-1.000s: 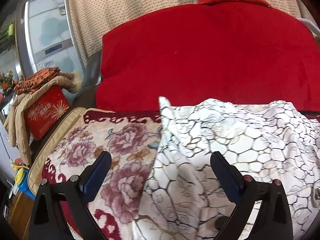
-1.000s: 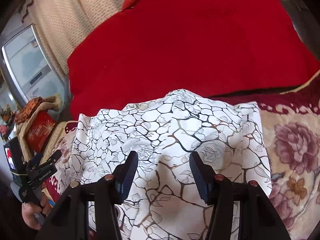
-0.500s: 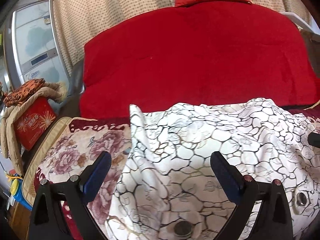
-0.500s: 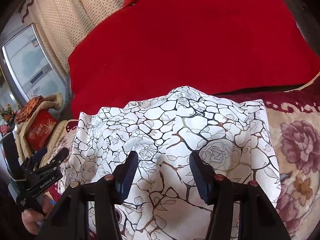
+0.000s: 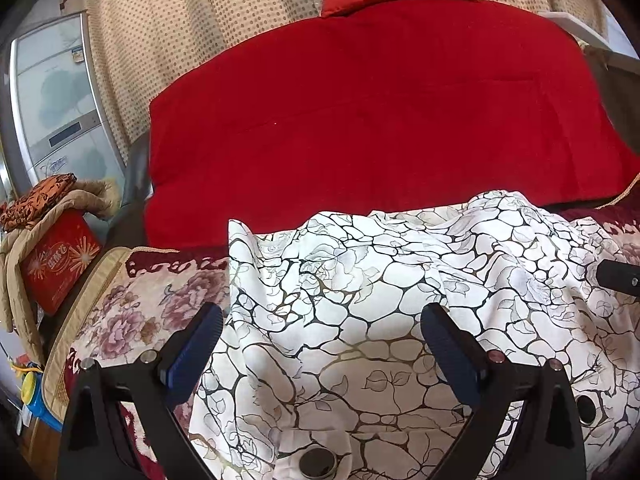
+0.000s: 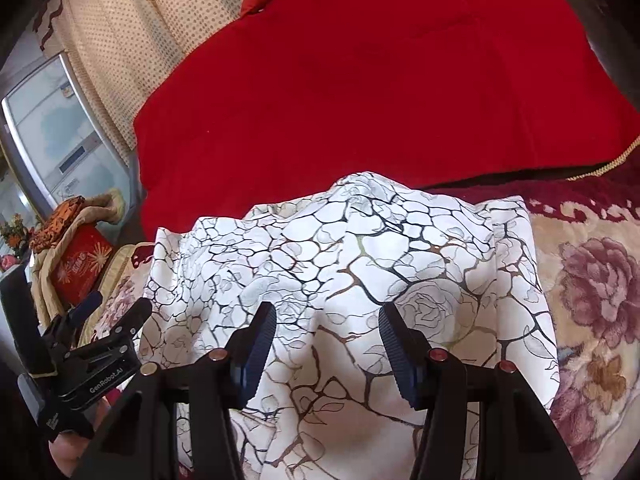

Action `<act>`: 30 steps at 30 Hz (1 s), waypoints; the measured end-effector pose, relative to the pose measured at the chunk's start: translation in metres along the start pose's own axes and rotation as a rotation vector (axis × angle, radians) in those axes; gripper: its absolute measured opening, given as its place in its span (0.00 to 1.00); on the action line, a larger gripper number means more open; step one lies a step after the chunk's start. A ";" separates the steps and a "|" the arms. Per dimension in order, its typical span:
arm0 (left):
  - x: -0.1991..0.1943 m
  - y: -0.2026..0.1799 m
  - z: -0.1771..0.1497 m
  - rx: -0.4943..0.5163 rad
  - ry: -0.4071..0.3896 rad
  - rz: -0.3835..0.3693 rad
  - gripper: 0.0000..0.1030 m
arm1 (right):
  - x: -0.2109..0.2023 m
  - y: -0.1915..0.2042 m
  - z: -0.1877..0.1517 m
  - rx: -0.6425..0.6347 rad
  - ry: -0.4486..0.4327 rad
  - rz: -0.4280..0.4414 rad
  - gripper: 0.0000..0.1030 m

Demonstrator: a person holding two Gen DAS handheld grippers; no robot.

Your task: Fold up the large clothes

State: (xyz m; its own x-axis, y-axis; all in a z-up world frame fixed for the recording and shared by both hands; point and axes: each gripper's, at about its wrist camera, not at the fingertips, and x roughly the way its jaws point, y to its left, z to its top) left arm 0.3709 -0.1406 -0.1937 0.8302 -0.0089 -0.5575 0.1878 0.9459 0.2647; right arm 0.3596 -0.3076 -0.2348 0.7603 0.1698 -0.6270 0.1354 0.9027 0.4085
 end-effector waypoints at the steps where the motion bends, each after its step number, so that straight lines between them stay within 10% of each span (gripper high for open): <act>1: 0.002 -0.002 -0.001 0.005 0.009 0.000 0.97 | 0.001 -0.002 0.000 0.006 0.004 -0.007 0.57; 8: 0.073 -0.009 -0.029 -0.029 0.326 -0.154 0.97 | 0.039 -0.029 -0.008 0.103 0.160 -0.052 0.56; 20: -0.001 0.128 -0.038 -0.406 0.181 -0.062 0.97 | -0.005 -0.017 0.001 0.049 0.013 0.039 0.56; 24: -0.025 0.164 -0.086 -0.670 0.196 -0.238 0.97 | -0.016 -0.007 0.001 0.044 0.000 0.084 0.56; 30: -0.027 0.138 -0.117 -0.787 0.244 -0.463 0.96 | -0.024 0.016 -0.007 -0.010 -0.014 0.151 0.55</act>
State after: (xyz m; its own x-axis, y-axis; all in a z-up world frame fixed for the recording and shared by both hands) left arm 0.3132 0.0279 -0.2347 0.6127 -0.4542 -0.6468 -0.0113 0.8133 -0.5818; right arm 0.3391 -0.2945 -0.2173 0.7804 0.2982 -0.5497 0.0130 0.8711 0.4909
